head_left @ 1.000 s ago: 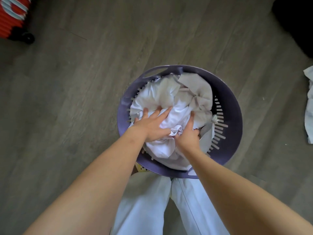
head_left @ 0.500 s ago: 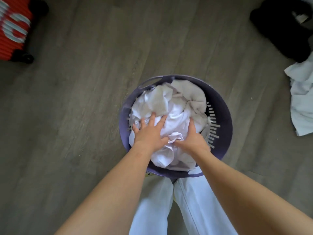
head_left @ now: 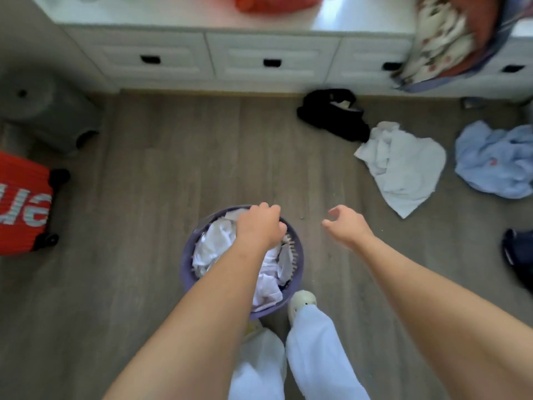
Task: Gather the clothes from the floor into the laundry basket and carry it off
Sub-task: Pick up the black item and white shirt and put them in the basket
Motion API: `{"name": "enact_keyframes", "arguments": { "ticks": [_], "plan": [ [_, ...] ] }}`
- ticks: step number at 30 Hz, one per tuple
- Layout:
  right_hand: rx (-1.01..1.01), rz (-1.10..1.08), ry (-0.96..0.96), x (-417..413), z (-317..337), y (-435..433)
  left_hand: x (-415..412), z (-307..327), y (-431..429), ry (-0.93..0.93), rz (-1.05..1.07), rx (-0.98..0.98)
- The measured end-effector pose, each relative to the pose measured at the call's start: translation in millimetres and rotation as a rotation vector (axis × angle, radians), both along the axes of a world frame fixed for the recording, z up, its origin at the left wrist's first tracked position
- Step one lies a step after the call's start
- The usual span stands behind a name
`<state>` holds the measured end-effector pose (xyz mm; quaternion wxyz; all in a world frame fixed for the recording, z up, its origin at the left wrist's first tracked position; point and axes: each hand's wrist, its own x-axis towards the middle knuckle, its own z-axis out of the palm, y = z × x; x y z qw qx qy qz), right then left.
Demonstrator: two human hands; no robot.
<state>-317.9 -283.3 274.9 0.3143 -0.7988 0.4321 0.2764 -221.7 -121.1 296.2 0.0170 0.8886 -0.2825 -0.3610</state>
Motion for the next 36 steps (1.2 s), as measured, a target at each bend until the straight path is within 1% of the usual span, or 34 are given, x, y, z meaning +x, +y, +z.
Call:
{"name": "enact_keyframes", "arguments": {
  "ticks": [2,5,6,10,15,21,28,33,36],
  "plan": [
    [-0.031,-0.041,-0.02,-21.1,27.7,-27.1,-10.1,25.1,-36.3,-0.032,-0.061,-0.023],
    [-0.075,-0.066,-0.029,-51.2,56.7,-64.6,-26.6,51.8,-86.4,-0.03,-0.133,-0.057],
    [-0.094,-0.11,-0.04,-67.5,69.7,-90.3,-37.3,63.6,-116.4,-0.039,-0.178,-0.071],
    [-0.103,-0.178,-0.067,-96.7,90.4,-151.9,-56.4,79.8,-179.9,-0.079,-0.238,-0.121],
    [-0.093,-0.171,-0.074,-126.2,111.5,-244.8,-78.5,95.9,-265.1,-0.11,-0.233,-0.119],
    [-0.074,-0.163,-0.127,-139.5,125.5,-343.9,-88.3,101.7,-357.9,-0.153,-0.213,-0.137],
    [-0.011,-0.153,-0.117,-119.6,107.4,-397.9,-63.1,87.4,-416.3,-0.196,-0.228,-0.102],
    [0.03,-0.137,-0.138,-68.1,83.3,-431.1,-10.0,66.2,-448.7,-0.209,-0.245,-0.037],
    [0.047,-0.15,-0.138,-27.5,62.0,-461.2,33.6,47.1,-480.0,-0.201,-0.241,-0.049]
  ]
}}
